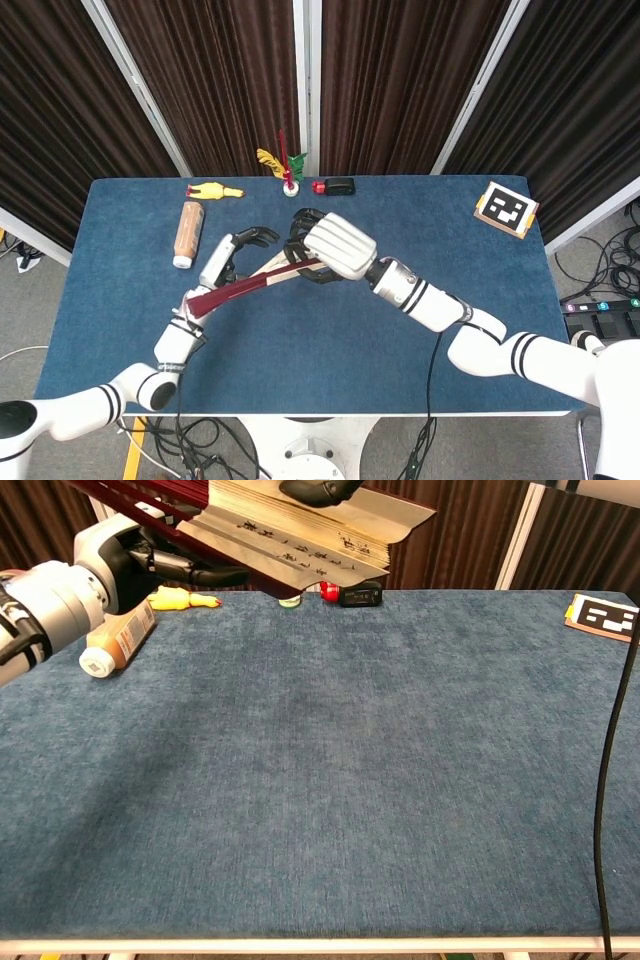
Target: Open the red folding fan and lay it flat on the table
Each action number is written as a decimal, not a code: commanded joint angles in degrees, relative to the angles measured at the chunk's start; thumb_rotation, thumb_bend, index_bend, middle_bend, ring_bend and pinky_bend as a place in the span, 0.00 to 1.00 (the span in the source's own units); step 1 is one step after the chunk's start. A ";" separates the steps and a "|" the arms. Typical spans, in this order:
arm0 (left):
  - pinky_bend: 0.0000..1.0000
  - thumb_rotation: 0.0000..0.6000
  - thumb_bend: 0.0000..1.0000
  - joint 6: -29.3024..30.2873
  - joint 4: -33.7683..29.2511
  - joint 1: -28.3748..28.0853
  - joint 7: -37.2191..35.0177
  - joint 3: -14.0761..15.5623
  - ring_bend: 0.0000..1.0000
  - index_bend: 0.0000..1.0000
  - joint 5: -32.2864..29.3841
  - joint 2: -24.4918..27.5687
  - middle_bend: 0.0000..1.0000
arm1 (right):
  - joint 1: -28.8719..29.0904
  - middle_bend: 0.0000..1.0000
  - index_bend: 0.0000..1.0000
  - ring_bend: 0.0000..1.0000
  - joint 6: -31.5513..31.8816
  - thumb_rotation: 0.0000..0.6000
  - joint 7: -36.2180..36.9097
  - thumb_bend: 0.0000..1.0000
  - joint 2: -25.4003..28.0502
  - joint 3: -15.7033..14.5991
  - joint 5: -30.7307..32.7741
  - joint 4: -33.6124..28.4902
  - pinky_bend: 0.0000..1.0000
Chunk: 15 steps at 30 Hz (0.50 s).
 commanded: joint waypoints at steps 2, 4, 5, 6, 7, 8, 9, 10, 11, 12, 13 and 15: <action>0.39 1.00 0.19 0.14 0.22 -0.05 1.74 -0.59 0.39 0.57 -1.49 -1.01 0.52 | 0.16 0.62 0.79 0.33 -0.13 1.00 -0.17 0.93 -0.34 0.05 0.21 -0.02 0.22; 0.40 1.00 0.20 0.00 0.23 -0.05 2.06 -0.68 0.41 0.60 -1.86 -1.20 0.55 | 0.18 0.62 0.79 0.33 -0.06 1.00 -0.40 0.93 -0.58 0.09 0.34 -0.03 0.22; 0.41 1.00 0.20 0.01 0.19 -0.02 2.06 -0.75 0.44 0.63 -2.02 -1.35 0.58 | 0.18 0.62 0.79 0.33 -0.01 1.00 -0.53 0.93 -0.74 0.08 0.39 -0.08 0.22; 0.42 1.00 0.20 0.06 0.15 0.02 2.00 -0.83 0.45 0.65 -2.14 -1.47 0.59 | 0.14 0.62 0.79 0.33 0.06 1.00 -0.62 0.93 -0.89 0.08 0.46 -0.09 0.22; 0.42 1.00 0.21 0.08 0.14 0.04 1.96 -0.89 0.47 0.67 -2.24 -1.55 0.61 | 0.11 0.62 0.79 0.33 0.04 1.00 -0.73 0.94 -1.03 0.05 0.57 -0.06 0.22; 0.43 1.00 0.22 0.00 0.08 0.07 1.79 -0.94 0.48 0.68 -2.34 -1.61 0.63 | 0.09 0.62 0.79 0.33 -0.03 1.00 -0.99 0.94 -1.19 -0.02 0.67 0.11 0.22; 0.43 1.00 0.23 -0.09 -0.01 0.10 1.59 -0.98 0.49 0.69 -2.44 -1.65 0.64 | 0.05 0.62 0.79 0.33 -0.07 1.00 -1.19 0.94 -1.35 -0.08 0.76 0.22 0.22; 0.43 1.00 0.24 -0.16 -0.07 0.13 1.39 -1.01 0.49 0.70 -2.50 -1.68 0.65 | 0.02 0.62 0.79 0.33 -0.13 1.00 -1.26 0.94 -1.49 -0.12 0.89 0.28 0.22; 0.43 1.00 0.25 -0.22 -0.10 0.17 1.20 -1.05 0.50 0.71 -2.57 -1.73 0.66 | -0.01 0.62 0.79 0.33 -0.19 1.00 -1.25 0.94 -1.66 -0.16 1.02 0.32 0.22; 0.43 1.00 0.26 -0.22 -0.06 0.19 1.14 -1.08 0.51 0.72 -2.61 -1.80 0.66 | -0.04 0.62 0.79 0.33 -0.18 1.00 -1.33 0.94 -1.79 -0.21 1.06 0.36 0.22; 0.43 1.00 0.27 -0.20 0.00 0.21 1.11 -1.16 0.52 0.73 -2.71 -1.90 0.67 | -0.08 0.62 0.79 0.33 -0.14 1.00 -1.43 0.94 -1.94 -0.23 1.11 0.39 0.22; 0.44 1.00 0.30 -0.15 0.05 0.24 0.84 -1.41 0.53 0.75 -2.95 -2.16 0.69 | -0.12 0.62 0.79 0.33 -0.10 1.00 -1.56 0.95 -2.24 -0.24 1.25 0.41 0.22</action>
